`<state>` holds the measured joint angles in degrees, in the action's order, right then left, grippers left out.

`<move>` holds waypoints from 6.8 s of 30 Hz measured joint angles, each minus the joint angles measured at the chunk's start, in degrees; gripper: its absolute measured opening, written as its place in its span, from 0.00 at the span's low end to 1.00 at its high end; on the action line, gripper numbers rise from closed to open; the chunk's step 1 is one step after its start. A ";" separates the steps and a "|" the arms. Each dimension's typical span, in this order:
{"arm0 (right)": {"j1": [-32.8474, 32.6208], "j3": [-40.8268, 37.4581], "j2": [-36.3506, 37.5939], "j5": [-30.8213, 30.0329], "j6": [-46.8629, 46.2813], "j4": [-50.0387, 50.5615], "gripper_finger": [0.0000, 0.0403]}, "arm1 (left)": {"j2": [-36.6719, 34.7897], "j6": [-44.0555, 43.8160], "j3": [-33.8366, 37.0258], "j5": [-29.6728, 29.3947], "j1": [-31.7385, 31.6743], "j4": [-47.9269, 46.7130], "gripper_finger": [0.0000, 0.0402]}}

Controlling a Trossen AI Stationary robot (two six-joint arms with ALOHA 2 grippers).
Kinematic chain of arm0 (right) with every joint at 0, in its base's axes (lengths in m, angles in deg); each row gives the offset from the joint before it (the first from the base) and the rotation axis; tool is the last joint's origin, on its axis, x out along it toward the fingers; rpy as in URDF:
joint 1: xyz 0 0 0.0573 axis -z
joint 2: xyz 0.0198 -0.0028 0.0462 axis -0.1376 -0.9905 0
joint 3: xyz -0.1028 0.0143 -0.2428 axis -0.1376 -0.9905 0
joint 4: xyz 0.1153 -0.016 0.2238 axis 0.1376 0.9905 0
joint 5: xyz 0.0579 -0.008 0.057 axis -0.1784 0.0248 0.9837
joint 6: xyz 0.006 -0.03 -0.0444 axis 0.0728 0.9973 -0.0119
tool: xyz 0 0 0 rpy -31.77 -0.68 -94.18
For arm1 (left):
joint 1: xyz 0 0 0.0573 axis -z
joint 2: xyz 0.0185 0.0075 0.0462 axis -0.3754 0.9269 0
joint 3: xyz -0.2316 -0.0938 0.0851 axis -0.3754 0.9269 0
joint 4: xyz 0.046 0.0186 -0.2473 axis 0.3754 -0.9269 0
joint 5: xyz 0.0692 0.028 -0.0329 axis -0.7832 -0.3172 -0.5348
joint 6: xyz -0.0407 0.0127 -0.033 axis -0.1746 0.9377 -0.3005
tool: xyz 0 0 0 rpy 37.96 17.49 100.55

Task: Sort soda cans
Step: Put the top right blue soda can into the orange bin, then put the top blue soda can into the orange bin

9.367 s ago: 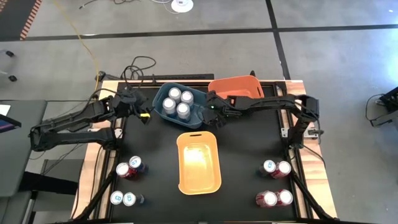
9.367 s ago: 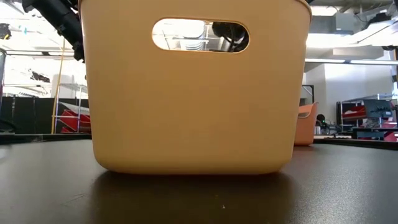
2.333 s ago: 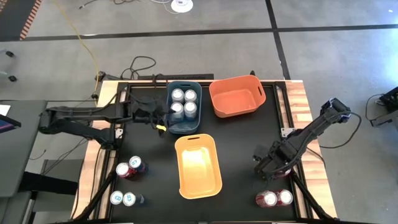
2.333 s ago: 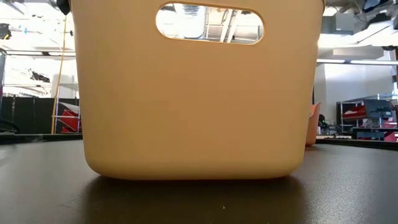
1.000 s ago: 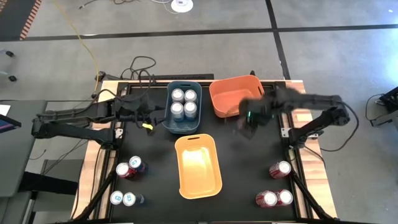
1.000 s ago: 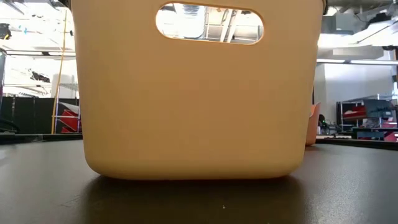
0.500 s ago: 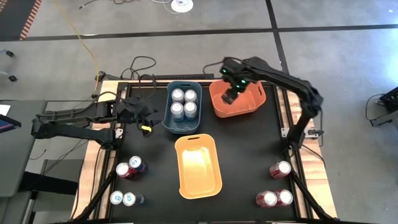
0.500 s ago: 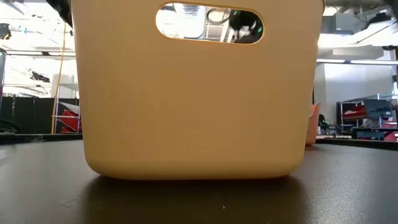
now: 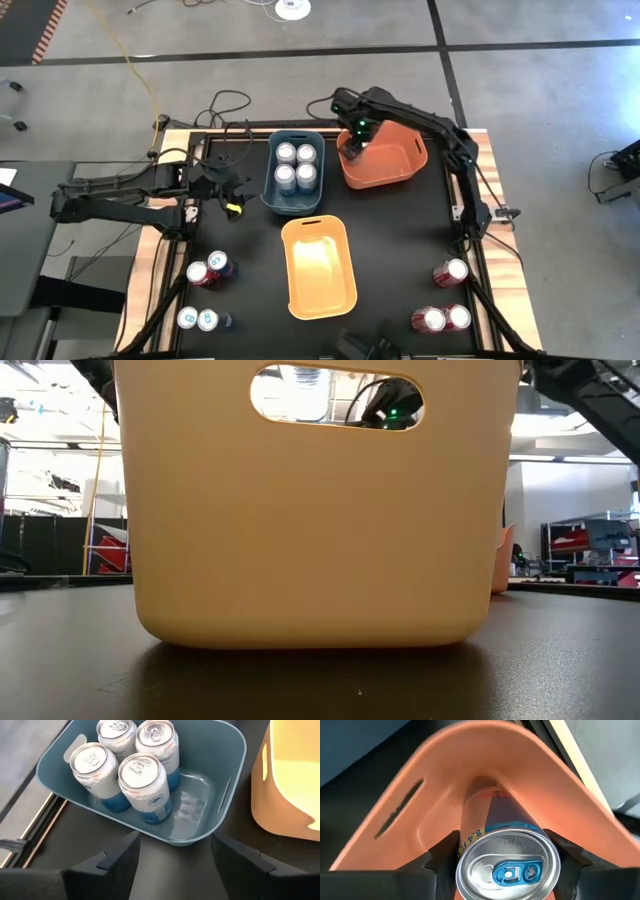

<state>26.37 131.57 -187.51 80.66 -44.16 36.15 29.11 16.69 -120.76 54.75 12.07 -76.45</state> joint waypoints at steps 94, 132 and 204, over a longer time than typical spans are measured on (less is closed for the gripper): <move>-18.21 -15.25 25.79 -6.80 -14.19 -16.77 0.80 | 7.58 -52.12 -3.58 8.40 46.41 -24.69 0.68; -18.23 -15.25 25.79 -6.77 -15.84 -17.34 0.80 | 11.78 -47.83 -3.41 8.99 46.38 -25.79 0.91; -48.98 -42.73 55.11 -26.71 -66.40 15.46 0.72 | 69.58 22.91 -72.40 10.47 -5.01 1.74 0.55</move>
<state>-22.61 88.84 -132.40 53.96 -110.56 51.61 98.69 39.61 -193.16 65.22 7.06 -74.71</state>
